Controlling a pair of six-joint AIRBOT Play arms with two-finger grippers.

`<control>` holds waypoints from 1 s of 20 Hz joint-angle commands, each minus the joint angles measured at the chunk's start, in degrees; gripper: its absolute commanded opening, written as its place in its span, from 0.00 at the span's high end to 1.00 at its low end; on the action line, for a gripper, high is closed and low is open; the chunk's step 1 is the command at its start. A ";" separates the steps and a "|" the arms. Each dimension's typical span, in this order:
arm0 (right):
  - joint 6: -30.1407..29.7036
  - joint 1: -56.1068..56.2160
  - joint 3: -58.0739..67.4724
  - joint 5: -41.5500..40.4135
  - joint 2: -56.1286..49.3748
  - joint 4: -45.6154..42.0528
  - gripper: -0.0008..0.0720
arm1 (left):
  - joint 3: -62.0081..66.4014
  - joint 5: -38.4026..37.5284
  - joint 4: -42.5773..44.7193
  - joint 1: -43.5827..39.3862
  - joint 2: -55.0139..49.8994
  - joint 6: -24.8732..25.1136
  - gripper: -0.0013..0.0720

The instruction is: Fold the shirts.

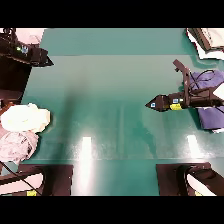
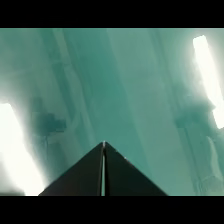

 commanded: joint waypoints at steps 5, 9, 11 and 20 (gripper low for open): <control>-0.02 0.07 0.00 0.07 -0.04 0.00 0.96 | -9.57 -6.45 13.81 0.00 9.29 -2.91 0.95; -0.07 0.09 0.00 -0.44 -0.07 -0.20 0.96 | -30.16 -3.76 29.94 0.00 17.03 -5.35 0.38; -0.07 0.09 0.00 -0.87 -0.07 -0.20 0.96 | -39.43 1.75 36.70 0.00 17.59 -9.66 0.15; -0.07 0.09 0.00 -0.83 -0.04 -0.15 0.96 | -53.88 18.82 43.47 0.00 17.20 -17.11 0.48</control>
